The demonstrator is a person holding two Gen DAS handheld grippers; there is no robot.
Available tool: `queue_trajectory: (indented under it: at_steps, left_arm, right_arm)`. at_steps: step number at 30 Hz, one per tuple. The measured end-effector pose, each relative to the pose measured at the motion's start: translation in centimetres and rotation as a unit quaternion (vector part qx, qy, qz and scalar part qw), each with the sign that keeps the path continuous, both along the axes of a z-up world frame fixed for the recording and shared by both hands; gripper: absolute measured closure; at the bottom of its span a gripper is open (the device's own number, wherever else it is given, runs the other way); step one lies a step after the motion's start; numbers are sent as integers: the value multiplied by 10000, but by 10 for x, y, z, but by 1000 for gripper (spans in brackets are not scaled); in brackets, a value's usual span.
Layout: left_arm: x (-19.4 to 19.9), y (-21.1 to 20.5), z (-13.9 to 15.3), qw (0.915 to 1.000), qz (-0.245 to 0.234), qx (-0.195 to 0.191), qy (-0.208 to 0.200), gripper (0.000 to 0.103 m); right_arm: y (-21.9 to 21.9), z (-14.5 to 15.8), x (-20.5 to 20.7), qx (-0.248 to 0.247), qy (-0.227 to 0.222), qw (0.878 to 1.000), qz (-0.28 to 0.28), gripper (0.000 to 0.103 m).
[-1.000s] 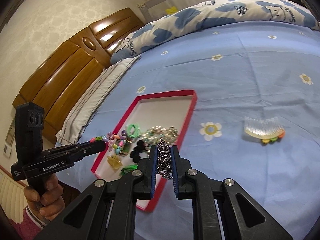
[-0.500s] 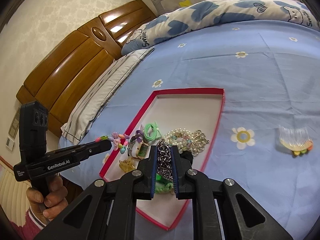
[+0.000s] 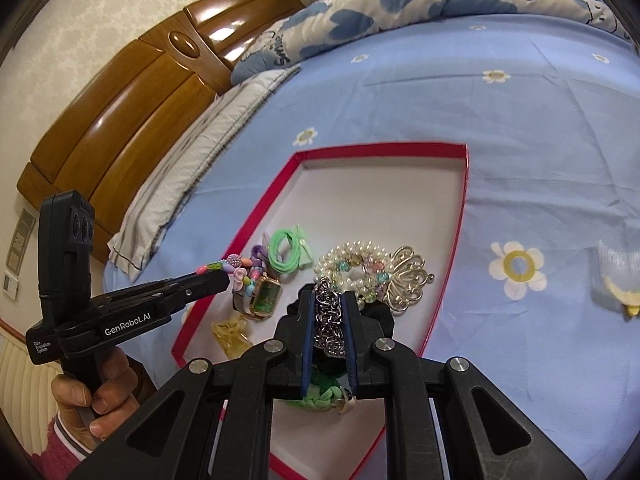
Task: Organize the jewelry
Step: 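Carry the beaded hair tie and silver chain with both tools into the tray, then open both tools to release the beaded tie and chain in the tray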
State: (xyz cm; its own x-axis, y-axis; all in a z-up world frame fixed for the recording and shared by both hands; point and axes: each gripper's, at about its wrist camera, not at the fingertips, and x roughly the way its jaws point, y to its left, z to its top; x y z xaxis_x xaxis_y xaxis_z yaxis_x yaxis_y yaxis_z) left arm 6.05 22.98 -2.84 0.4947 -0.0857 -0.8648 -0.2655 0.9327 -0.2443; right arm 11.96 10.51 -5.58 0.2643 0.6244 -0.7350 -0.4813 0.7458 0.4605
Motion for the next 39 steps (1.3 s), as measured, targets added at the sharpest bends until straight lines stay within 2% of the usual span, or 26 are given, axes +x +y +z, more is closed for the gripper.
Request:
queue_trajectory:
  at_steps: [10, 12, 26, 30, 35, 36, 39]
  left_arm:
    - [2, 0, -18, 9998, 33, -18, 219, 95]
    - [2, 1, -19, 9997, 38, -33, 227, 95]
    - [0, 1, -17, 9996, 48, -98, 252, 93]
    - [-2, 0, -15, 9997, 56, -100, 236, 90]
    - [-3, -2, -14, 9997, 49, -95, 231, 90]
    - [-3, -2, -13, 9997, 51, -106, 231, 88]
    - [-6, -3, -10, 9997, 66, -141, 193, 71]
  right_arm:
    - [2, -18, 0, -141, 171, 9997, 40, 89]
    - [4, -19, 1, -137, 188, 9997, 40, 86]
    - [1, -18, 0, -104, 219, 9997, 11, 84]
    - [-2, -13, -2, -47, 180, 9998, -19, 73]
    - [-4, -9, -3, -32, 143, 9999, -44, 73]
    - [-4, -8, -3, -32, 145, 9999, -46, 73]
    - [-4, -8, -3, -27, 147, 9999, -54, 72]
